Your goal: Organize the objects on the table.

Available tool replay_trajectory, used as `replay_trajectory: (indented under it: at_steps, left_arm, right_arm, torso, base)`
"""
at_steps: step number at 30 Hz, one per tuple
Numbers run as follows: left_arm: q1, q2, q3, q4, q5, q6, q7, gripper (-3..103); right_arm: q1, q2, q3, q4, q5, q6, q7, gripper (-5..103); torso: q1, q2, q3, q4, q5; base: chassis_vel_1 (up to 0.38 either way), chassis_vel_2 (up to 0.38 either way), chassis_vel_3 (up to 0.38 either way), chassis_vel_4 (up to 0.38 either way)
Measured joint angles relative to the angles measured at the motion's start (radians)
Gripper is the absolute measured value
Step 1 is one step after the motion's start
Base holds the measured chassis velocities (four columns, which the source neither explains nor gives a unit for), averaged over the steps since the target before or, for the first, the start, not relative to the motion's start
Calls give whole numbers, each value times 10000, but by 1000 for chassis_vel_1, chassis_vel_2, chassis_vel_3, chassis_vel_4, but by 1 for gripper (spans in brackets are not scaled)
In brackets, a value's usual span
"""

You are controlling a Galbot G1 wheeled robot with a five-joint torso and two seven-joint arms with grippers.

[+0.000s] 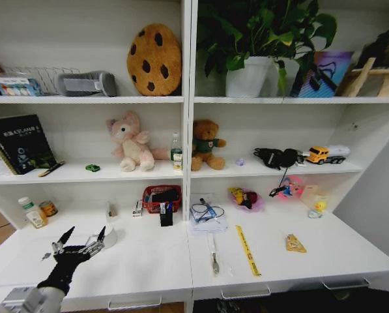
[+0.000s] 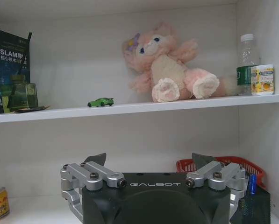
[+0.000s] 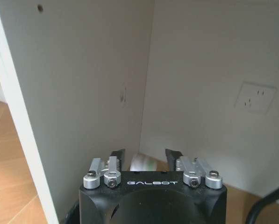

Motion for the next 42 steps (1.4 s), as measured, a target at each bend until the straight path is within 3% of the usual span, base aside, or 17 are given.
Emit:
replay_trajectory:
  at_steps: [2, 3, 8, 12, 14, 19, 24, 26, 30, 32, 37, 41, 42]
  left_arm:
    - [0, 0, 0, 0, 0, 0, 0, 100]
    - [0, 0, 0, 0, 0, 0, 0, 100]
    - [0, 0, 0, 0, 0, 0, -1, 100]
    - [0, 0, 0, 0, 0, 0, -2, 100]
    - [0, 0, 0, 0, 0, 0, -2, 100]
    - [0, 0, 2, 0, -1, 0, -1, 100]
    - [0, 0, 1, 0, 0, 0, -1, 100]
    - [-1, 0, 1, -1, -1, 0, 1, 100]
    - [0, 0, 0, -1, 0, 0, 0, 100]
    - [0, 0, 2, -1, 0, 0, 1, 100]
    - [0, 0, 1, 0, 0, 0, 1, 100]
    - [0, 0, 1, -1, 0, 0, 1, 100]
    - [0, 0, 1, 0, 0, 0, 0, 100]
  right_arm:
    - [-71, -42, 25, -44, 31, 0, -101, 58]
    - [-321, -75, 37, 150, 120, -1, -133, 70]
    - [-1306, -326, 32, 773, 316, -212, -424, 80]
    - [-2204, -538, 11, 842, 1235, -485, -398, 96]
    - [-2933, -717, -6, 1343, 1666, -866, -10, 100]
    - [-3904, -996, 17, 2365, 1629, -1409, 726, 100]
    - [-6040, -1479, 122, 4726, 2501, -1095, 1147, 100]
    - [-8357, -1952, 435, 7762, 2904, -718, 1680, 100]
    - [-9941, -2132, 729, 9699, 3337, -479, 1998, 100]
    - [-11267, -2020, 1344, 11704, 3340, -75, 2530, 100]
    - [-12206, -1704, 1919, 13955, 3614, -43, 3040, 100]
    - [-12399, -1482, 2551, 15584, 4070, -621, 3021, 100]
    - [-12294, -1509, 2867, 16356, 4524, -1082, 2860, 100]
  torso:
    - [0, 0, 0, 0, 0]
    - [0, 0, 0, 1, 3]
    - [0, 1, -1, 1, -3]
    - [0, 1, -1, -2, 6]
    - [-1, 2, -2, -3, 0]
    - [-2, 2, -1, -1, -2]
    - [-1, 2, -2, 0, -1]
    - [-1, 3, -2, -1, 4]
    - [-1, 3, -1, 0, -8]
    - [-1, 3, -1, -1, 0]
    - [-2, 2, -1, 1, -1]
    - [-1, 2, 0, 0, 2]
    - [-1, 1, 0, 0, 0]
  base:
    - [0, 0, 0, 0]
    - [0, 0, 0, 0]
    - [0, 0, 0, 0]
    - [0, 0, 0, 0]
    - [0, 0, 0, 0]
    - [0, 0, 0, 0]
    - [0, 0, 0, 0]
    - [0, 0, 0, 0]
    - [0, 0, 0, 0]
    - [0, 0, 0, 0]
    - [0, 0, 0, 0]
    - [0, 0, 0, 0]
    - [0, 0, 0, 0]
